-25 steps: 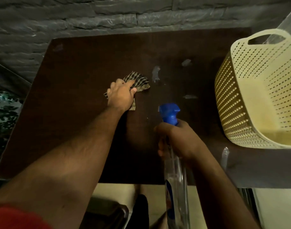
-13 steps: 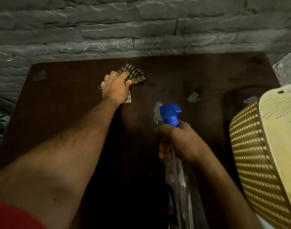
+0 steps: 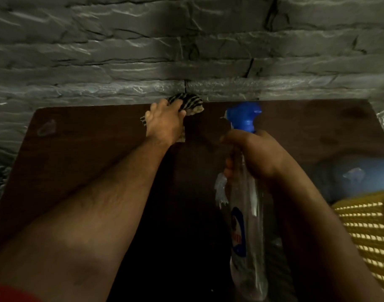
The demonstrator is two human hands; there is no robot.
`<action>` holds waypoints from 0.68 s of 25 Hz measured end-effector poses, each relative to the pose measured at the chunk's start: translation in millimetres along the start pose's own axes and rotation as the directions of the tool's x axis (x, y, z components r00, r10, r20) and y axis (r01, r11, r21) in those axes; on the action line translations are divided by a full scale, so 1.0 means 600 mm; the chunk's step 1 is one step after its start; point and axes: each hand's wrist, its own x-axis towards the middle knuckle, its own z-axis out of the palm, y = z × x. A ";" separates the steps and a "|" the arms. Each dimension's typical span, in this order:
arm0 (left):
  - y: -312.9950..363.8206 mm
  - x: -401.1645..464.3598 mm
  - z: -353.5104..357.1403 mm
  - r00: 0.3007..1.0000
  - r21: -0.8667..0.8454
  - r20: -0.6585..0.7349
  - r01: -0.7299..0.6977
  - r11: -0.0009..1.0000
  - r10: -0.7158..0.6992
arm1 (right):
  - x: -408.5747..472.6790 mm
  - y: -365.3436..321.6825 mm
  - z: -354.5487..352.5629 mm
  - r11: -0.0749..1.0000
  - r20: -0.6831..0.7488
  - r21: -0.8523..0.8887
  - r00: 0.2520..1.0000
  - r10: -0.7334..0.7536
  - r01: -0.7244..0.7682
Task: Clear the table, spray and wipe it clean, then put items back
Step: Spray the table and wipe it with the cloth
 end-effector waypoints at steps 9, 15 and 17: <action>0.011 -0.004 -0.001 0.998 -0.028 0.004 0.062 0.998 -0.062 | -0.045 0.078 -0.017 0.984 0.096 0.023 0.981 0.171 -0.174; 0.063 -0.057 0.002 0.997 -0.044 0.075 -0.024 0.999 0.027 | -0.077 0.102 -0.005 0.978 0.129 0.008 0.970 0.206 -0.208; 0.064 -0.124 0.011 0.985 -0.069 0.084 -0.147 0.987 0.153 | -0.083 0.104 -0.007 0.984 0.128 0.021 0.976 0.175 -0.179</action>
